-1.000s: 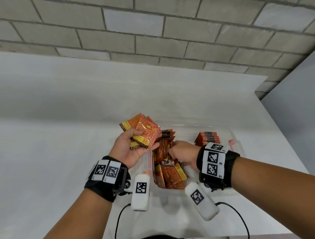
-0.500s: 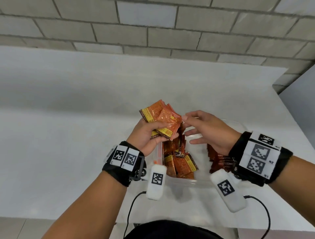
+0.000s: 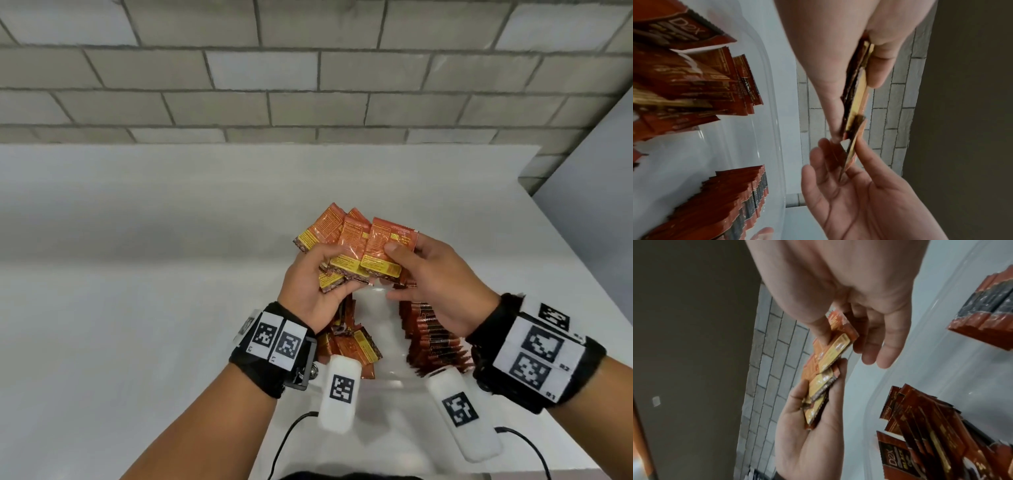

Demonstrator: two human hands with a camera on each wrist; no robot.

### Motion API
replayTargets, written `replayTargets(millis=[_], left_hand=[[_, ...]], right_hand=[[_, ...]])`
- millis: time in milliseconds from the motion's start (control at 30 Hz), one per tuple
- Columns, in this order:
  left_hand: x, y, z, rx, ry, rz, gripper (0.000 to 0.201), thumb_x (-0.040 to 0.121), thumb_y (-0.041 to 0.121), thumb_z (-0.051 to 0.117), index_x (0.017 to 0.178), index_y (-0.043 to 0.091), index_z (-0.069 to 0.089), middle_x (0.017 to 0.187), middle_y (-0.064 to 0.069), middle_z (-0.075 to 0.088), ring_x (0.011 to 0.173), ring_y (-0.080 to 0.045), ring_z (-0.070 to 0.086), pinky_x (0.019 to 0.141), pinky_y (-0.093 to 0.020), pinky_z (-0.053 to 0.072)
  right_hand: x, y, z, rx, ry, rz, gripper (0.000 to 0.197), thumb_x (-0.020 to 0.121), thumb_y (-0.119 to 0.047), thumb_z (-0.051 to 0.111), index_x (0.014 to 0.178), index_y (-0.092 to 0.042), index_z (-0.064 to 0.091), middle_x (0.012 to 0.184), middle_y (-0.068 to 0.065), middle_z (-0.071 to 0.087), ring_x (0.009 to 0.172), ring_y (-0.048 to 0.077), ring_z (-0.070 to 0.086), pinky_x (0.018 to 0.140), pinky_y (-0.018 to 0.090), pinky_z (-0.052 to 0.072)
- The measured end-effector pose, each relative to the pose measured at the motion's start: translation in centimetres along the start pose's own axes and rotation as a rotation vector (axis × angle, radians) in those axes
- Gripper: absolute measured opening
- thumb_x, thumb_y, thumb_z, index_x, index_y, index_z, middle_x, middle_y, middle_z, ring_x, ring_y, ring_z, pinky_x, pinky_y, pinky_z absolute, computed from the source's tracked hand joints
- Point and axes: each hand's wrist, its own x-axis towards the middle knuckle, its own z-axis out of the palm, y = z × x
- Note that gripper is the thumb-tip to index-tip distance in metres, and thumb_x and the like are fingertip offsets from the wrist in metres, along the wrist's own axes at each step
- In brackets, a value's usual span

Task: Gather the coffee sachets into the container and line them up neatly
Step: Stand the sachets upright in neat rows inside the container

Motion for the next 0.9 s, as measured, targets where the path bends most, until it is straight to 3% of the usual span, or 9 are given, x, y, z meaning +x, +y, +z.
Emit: replayTargets(millis=[67, 133, 200, 300, 433, 500, 633, 733, 900], left_hand=[[0.1, -0.4, 0.1, 0.061, 0.026, 0.017, 0.018, 0.086, -0.007, 0.05, 0.094, 0.005, 0.061, 0.088, -0.009, 0.071, 0.085, -0.022, 0.07, 0.065, -0.036, 0.059], [0.1, -0.7, 0.4, 0.101, 0.012, 0.014, 0.021, 0.085, -0.009, 0.052, 0.097, 0.007, 0.061, 0.091, -0.009, 0.069, 0.092, -0.023, 0.068, 0.074, -0.039, 0.059], [0.0, -1.0, 0.9, 0.131, -0.004, 0.01, 0.022, 0.085, -0.006, 0.054, 0.099, 0.009, 0.062, 0.092, -0.007, 0.07, 0.092, -0.023, 0.068, 0.079, -0.039, 0.058], [0.2, -1.1, 1.1, 0.066, 0.017, -0.028, 0.012, 0.085, 0.008, 0.057, 0.095, 0.011, 0.064, 0.09, -0.009, 0.073, 0.086, -0.026, 0.07, 0.074, -0.042, 0.059], [0.3, -1.1, 0.9, -0.058, -0.025, -0.08, 0.041, 0.07, 0.01, 0.061, 0.111, 0.007, 0.06, 0.11, -0.017, 0.069, 0.099, -0.037, 0.066, 0.081, -0.055, 0.054], [0.2, -1.3, 0.8, 0.019, -0.072, -0.031, 0.048, 0.073, 0.002, 0.06, 0.119, 0.013, 0.058, 0.113, -0.014, 0.068, 0.102, -0.034, 0.066, 0.078, -0.051, 0.056], [0.0, -1.5, 0.9, 0.175, -0.111, 0.084, 0.05, 0.083, -0.01, 0.055, 0.118, 0.026, 0.057, 0.105, -0.001, 0.07, 0.1, -0.02, 0.067, 0.071, -0.038, 0.058], [0.0, -1.7, 0.8, 0.21, -0.114, 0.119, 0.052, 0.081, -0.011, 0.057, 0.118, 0.026, 0.056, 0.106, -0.001, 0.069, 0.102, -0.019, 0.065, 0.071, -0.036, 0.058], [0.2, -1.9, 0.7, 0.203, -0.113, 0.154, 0.059, 0.08, -0.021, 0.053, 0.121, 0.021, 0.053, 0.106, -0.007, 0.067, 0.098, -0.019, 0.065, 0.076, -0.036, 0.058]], right_hand=[[0.0, 0.2, -0.6, 0.068, 0.024, 0.032, 0.021, 0.095, -0.028, 0.054, 0.114, -0.025, 0.062, 0.109, -0.002, 0.07, 0.097, 0.015, 0.067, 0.078, 0.039, 0.058], [0.0, 0.5, -0.9, 0.105, 0.001, 0.066, 0.022, 0.094, -0.025, 0.055, 0.115, -0.023, 0.063, 0.108, -0.001, 0.071, 0.096, 0.015, 0.067, 0.076, 0.037, 0.058], [0.0, 0.7, -1.0, 0.132, -0.022, 0.091, 0.023, 0.094, -0.022, 0.056, 0.116, -0.02, 0.064, 0.108, 0.0, 0.071, 0.098, 0.016, 0.067, 0.074, 0.034, 0.058], [0.0, 0.7, -1.8, 0.167, 0.006, 0.09, 0.022, 0.095, -0.017, 0.054, 0.115, -0.017, 0.063, 0.106, 0.003, 0.072, 0.096, 0.017, 0.068, 0.074, 0.033, 0.057], [0.0, 0.7, -2.9, 0.226, 0.039, 0.089, 0.018, 0.096, -0.013, 0.051, 0.11, -0.015, 0.062, 0.101, 0.004, 0.071, 0.087, 0.016, 0.068, 0.074, 0.033, 0.055], [0.0, 0.9, -3.0, 0.251, 0.025, 0.102, 0.016, 0.096, -0.012, 0.051, 0.107, -0.016, 0.062, 0.099, 0.003, 0.071, 0.085, 0.015, 0.069, 0.075, 0.034, 0.055], [-0.2, 1.3, -2.7, 0.279, 0.014, 0.129, 0.015, 0.094, -0.011, 0.053, 0.107, -0.016, 0.059, 0.098, 0.003, 0.071, 0.083, 0.015, 0.07, 0.072, 0.034, 0.056], [-0.3, 1.2, -2.2, 0.277, 0.027, 0.121, 0.016, 0.094, -0.011, 0.054, 0.108, -0.016, 0.058, 0.101, 0.004, 0.07, 0.085, 0.016, 0.07, 0.067, 0.031, 0.055], [-0.4, 1.2, -1.6, 0.245, 0.021, 0.113, 0.02, 0.093, -0.009, 0.055, 0.112, -0.014, 0.057, 0.109, 0.008, 0.069, 0.094, 0.023, 0.068, 0.077, 0.037, 0.056]])
